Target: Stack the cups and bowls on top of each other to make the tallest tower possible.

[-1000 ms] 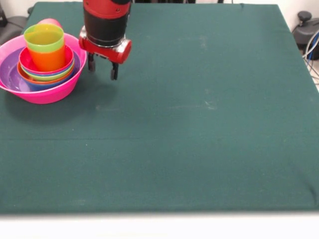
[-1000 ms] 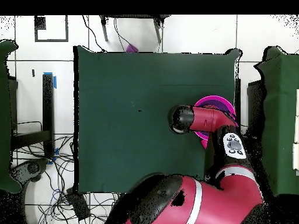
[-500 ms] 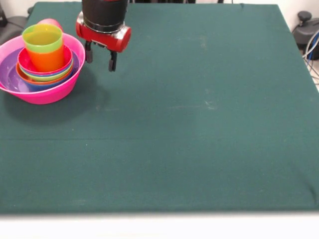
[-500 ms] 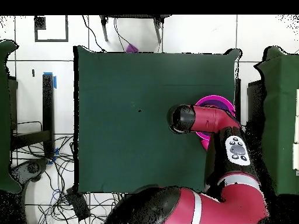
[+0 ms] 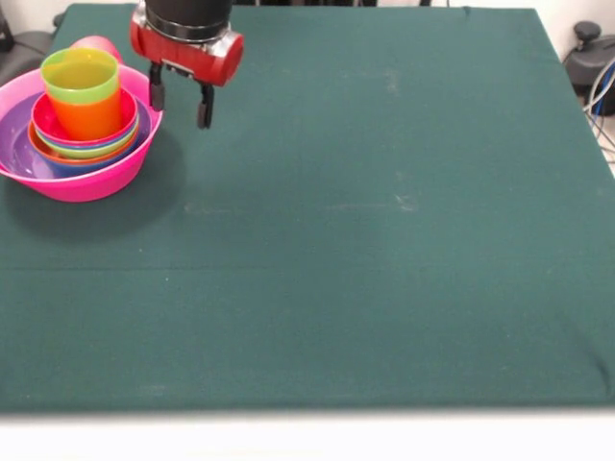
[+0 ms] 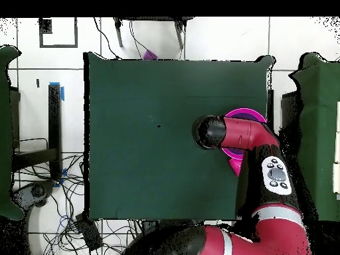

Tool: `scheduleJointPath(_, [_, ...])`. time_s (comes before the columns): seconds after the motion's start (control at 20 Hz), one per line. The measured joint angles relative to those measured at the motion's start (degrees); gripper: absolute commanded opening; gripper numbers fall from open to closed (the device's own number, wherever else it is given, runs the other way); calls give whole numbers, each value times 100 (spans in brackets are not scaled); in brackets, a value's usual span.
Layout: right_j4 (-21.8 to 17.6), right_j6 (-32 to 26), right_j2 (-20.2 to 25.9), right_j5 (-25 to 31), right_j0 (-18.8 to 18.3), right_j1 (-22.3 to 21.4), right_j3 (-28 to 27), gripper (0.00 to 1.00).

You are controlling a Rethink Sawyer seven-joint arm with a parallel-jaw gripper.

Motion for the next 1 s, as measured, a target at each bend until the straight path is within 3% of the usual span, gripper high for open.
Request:
scheduleJointPath(0.55, [0, 0, 49, 67, -30, -79, -3, 100])
scheduleJointPath(1.0, [-27, 0, 68, 65, -54, 152, -100, 100])
